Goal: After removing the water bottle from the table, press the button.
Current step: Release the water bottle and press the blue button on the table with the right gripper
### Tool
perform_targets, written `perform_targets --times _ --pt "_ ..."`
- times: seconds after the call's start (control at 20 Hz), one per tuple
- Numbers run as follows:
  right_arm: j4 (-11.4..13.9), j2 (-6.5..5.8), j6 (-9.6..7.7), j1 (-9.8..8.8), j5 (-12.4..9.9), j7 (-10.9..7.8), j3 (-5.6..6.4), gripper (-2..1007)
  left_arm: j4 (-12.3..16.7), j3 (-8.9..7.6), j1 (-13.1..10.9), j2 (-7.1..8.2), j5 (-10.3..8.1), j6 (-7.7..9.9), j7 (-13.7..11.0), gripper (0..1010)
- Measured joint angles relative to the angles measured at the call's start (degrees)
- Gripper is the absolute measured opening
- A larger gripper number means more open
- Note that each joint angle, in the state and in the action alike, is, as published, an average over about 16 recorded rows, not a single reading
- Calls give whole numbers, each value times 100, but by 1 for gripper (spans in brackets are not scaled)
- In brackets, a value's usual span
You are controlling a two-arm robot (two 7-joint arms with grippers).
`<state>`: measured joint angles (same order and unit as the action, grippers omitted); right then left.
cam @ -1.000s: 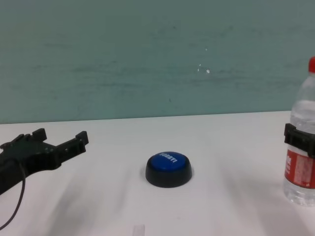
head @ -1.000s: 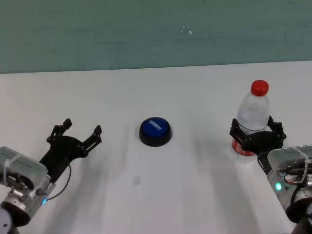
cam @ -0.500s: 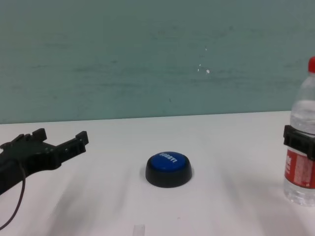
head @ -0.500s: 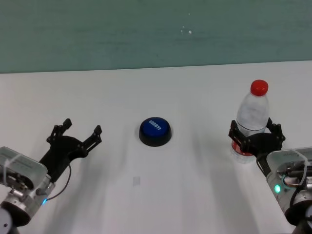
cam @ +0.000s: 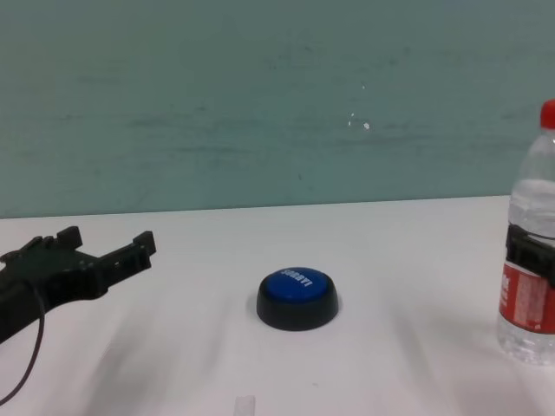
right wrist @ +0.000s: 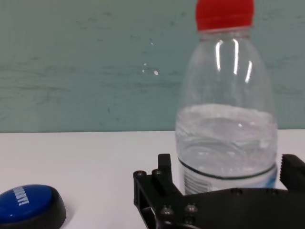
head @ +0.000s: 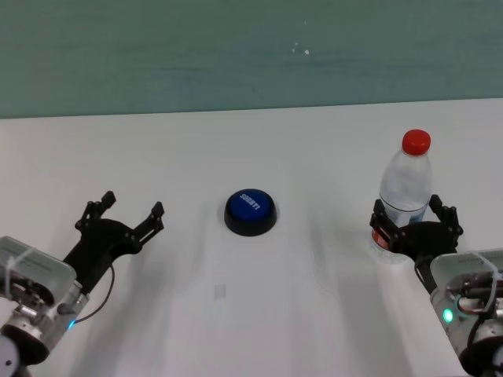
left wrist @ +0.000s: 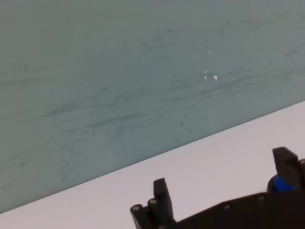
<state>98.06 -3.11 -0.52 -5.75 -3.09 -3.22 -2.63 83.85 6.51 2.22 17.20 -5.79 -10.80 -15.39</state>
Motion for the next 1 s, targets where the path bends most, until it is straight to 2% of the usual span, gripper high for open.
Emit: perform_targets --times 0.45,0.8,1.0 --pt "443 48 17 -469 48 -9 -24 1001 0 0 0 0 0 0 0 1003" --pt "770 36 4 -813 57 -90 -156 1000 0 0 0 0 0 0 0 1003" --pt "863 7 -11 -901 49 -156 -258 1000 0 0 0 0 0 0 0 1003"
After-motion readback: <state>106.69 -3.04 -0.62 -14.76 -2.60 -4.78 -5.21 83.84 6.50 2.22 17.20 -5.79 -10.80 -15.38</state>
